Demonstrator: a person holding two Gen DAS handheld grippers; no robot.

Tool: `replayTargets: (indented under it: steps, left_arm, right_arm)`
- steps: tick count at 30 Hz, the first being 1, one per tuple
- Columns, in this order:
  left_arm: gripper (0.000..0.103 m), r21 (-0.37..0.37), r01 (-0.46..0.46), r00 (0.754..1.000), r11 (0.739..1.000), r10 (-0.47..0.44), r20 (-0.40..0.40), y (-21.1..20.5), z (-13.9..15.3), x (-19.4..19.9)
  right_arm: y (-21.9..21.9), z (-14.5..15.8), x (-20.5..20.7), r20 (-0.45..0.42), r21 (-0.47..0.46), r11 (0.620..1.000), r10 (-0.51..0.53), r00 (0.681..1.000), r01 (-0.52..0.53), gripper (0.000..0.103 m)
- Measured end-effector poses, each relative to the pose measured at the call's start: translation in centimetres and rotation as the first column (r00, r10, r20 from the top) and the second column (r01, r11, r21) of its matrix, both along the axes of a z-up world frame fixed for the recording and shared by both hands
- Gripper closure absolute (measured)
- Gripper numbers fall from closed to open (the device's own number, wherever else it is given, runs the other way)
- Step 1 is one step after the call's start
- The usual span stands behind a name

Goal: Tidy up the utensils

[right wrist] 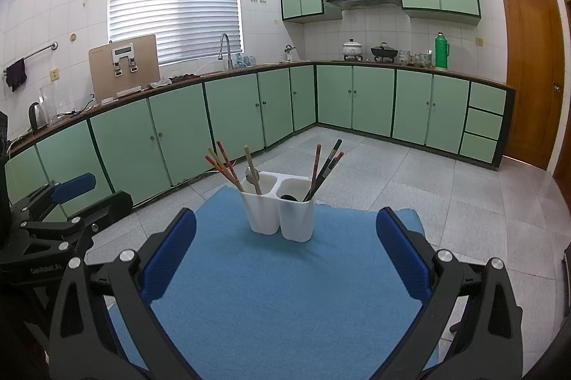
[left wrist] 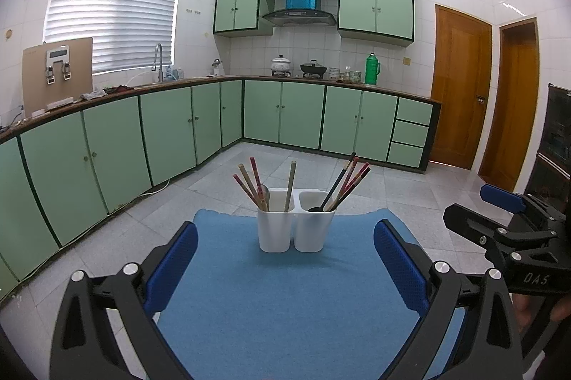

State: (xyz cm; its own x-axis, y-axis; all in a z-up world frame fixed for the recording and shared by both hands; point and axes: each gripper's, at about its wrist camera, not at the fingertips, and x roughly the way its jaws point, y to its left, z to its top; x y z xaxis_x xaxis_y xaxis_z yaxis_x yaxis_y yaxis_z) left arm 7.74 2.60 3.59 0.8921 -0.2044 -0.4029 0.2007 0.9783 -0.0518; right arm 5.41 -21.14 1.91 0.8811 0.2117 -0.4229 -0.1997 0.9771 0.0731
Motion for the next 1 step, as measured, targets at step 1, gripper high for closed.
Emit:
replayTargets:
  steps: [1]
  left_arm:
    - [0.006, 0.000, 0.000, 1.000, 1.000, 0.000, 0.000, -0.03, 0.02, 0.00]
  right_arm:
    - [-0.03, -0.02, 0.00, 0.000, 0.001, 1.000, 0.000, 1.000, 0.000, 0.005]
